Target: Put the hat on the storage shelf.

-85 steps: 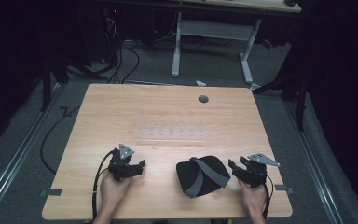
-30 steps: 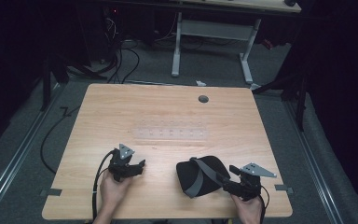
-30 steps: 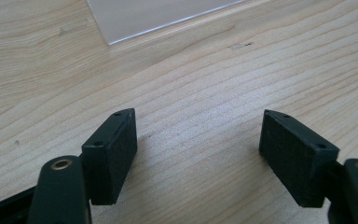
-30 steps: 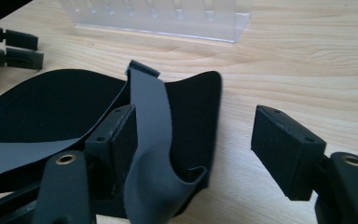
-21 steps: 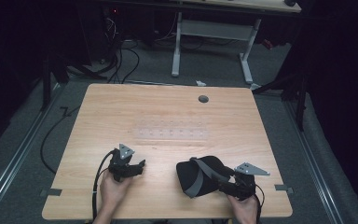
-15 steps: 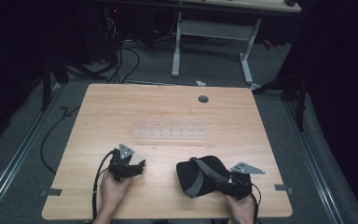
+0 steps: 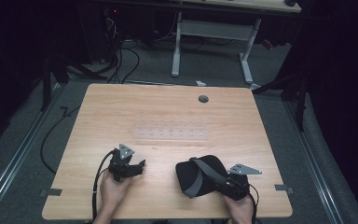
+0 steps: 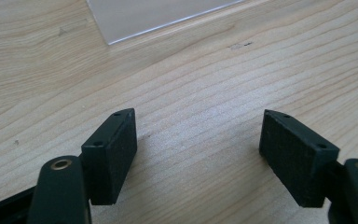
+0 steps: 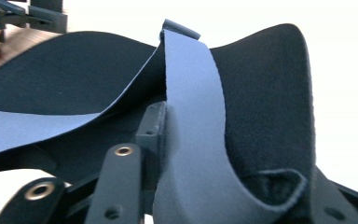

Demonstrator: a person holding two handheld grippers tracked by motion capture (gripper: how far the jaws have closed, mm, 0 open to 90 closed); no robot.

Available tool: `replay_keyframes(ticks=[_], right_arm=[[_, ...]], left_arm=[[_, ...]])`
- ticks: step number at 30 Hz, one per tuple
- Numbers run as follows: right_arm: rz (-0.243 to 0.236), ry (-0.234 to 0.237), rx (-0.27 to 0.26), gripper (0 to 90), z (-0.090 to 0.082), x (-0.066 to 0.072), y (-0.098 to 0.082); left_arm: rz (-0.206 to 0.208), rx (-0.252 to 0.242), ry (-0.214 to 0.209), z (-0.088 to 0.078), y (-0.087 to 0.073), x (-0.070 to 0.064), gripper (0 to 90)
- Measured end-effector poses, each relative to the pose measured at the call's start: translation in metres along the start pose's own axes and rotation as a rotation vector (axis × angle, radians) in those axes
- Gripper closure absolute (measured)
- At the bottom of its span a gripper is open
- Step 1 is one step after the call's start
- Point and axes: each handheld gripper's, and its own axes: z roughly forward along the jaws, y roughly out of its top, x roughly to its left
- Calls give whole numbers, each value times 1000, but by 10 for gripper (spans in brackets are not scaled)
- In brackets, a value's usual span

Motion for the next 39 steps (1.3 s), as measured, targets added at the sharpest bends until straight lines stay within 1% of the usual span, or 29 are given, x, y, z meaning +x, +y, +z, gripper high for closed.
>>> replay_keyframes(ticks=[2, 8, 9, 15, 18, 21, 26, 30, 33, 39], right_arm=[[1, 29, -1, 678, -1, -1, 0], [15, 46, -10, 729, -2, -1, 0], [25, 52, -10, 749, -2, -1, 1], [23, 62, -19, 787, -2, 1, 6], [21, 74, -23, 805, -2, 3, 10], [24, 83, -26, 811, -2, 3, 12], [13, 91, -26, 816, -2, 6, 18], [1, 90, -34, 818, -2, 7, 22], [-9, 91, -41, 818, -2, 8, 25], [-8, 93, -54, 820, -5, 9, 29]], left_arm=[[-1, -1, 0, 0, 0, 0, 280], [-2, -2, 1, 0, 0, 0, 280], [-2, -2, 1, 0, 0, 0, 280], [-2, -2, 1, 0, 0, 0, 280], [-3, -2, 1, 0, 0, 0, 286], [-2, -4, 1, 0, 0, 0, 293], [-4, -5, 0, 0, 0, -1, 297], [0, -3, -2, 0, 0, 0, 300], [3, -1, -9, -1, 0, -1, 318], [4, 0, -13, -1, 0, -1, 318]])
